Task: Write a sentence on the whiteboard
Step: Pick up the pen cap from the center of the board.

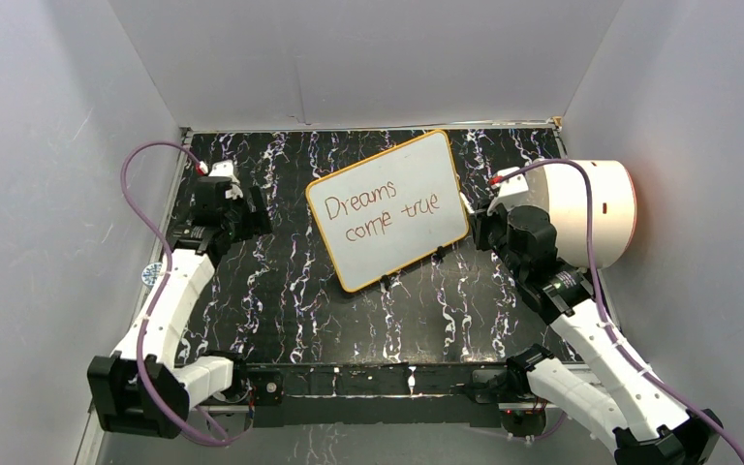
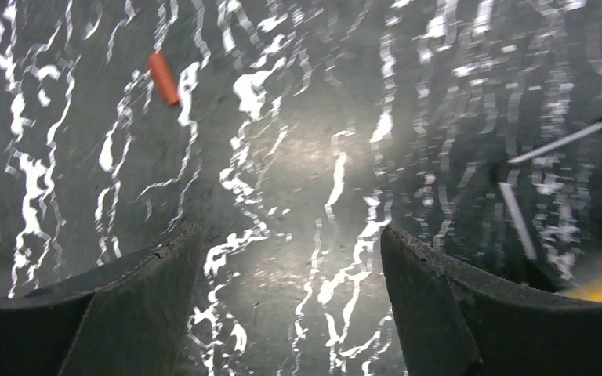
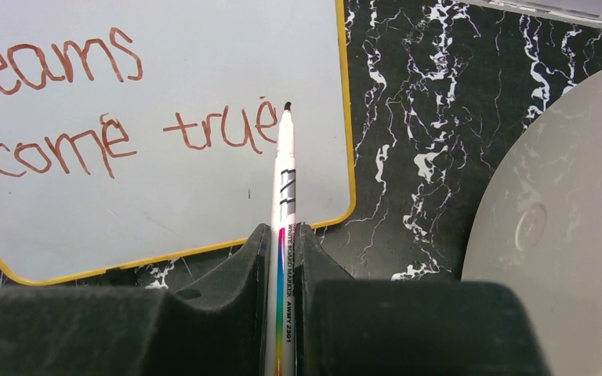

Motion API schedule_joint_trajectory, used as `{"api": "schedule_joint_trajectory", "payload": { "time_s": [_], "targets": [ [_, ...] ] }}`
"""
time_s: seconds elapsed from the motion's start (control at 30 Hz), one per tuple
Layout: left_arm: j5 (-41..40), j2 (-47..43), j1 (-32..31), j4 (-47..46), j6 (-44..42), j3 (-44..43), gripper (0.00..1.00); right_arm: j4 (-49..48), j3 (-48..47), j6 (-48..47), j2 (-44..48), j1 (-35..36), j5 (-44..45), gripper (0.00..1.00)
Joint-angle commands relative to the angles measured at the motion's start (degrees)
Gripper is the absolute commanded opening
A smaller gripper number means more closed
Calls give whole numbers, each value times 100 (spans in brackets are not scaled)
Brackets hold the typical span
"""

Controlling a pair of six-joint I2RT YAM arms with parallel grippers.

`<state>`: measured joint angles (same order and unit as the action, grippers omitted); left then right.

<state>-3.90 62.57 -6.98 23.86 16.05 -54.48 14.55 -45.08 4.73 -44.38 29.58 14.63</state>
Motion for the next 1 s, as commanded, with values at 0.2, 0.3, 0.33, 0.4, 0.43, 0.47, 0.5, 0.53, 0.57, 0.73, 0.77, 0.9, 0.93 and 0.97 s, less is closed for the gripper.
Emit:
{"api": "schedule_joint_trajectory", "payload": {
  "time_s": [0.2, 0.3, 0.33, 0.4, 0.43, 0.47, 0.5, 0.53, 0.57, 0.73, 0.77, 0.9, 0.93, 0.97],
  "targets": [
    [-1063, 1642, 546, 156, 317, -349, 68, -212, 118, 98, 265, -39, -132, 0],
    [-1151, 2275, 661, 221, 368, -762, 61, -202, 122, 106, 292, -33, -158, 0],
    [-1187, 2464, 686, 239, 398, -887, 58, -191, 122, 107, 309, -32, -166, 0],
    [-1242, 2774, 843, 236, 433, -1071, 54, -207, 135, 115, 338, -36, -157, 0],
    [-1256, 2913, 917, 216, 435, -1149, 52, -214, 144, 116, 337, -34, -149, 0],
    [-1300, 3058, 959, 207, 413, -1228, 51, -215, 148, 117, 315, -40, -141, 0],
    [-1353, 3194, 987, 207, 382, -1301, 50, -213, 141, 123, 291, -40, -132, 0],
    [-1397, 3308, 998, 218, 365, -1358, 49, -201, 140, 124, 250, -33, -131, 0],
    [-1410, 3414, 1012, 216, 351, -1408, 48, -212, 146, 132, 230, -32, -130, 0],
    [-1527, 3823, 1056, 212, 261, -1608, 42, -238, 166, 133, 228, -35, -142, 0],
    [-1556, 3890, 1063, 209, 247, -1638, 41, -233, 166, 133, 228, -32, -137, 0],
    [-1447, 4209, 1072, 172, 238, -1812, 36, -231, 159, 124, 210, -33, -121, 0],
    [-1407, 4287, 1074, 173, 242, -1864, 35, -233, 158, 124, 210, -39, -116, 0],
    [-1391, 4348, 1074, 175, 241, -1922, 34, -239, 157, 122, 207, -35, -120, 0]
  ]
}}
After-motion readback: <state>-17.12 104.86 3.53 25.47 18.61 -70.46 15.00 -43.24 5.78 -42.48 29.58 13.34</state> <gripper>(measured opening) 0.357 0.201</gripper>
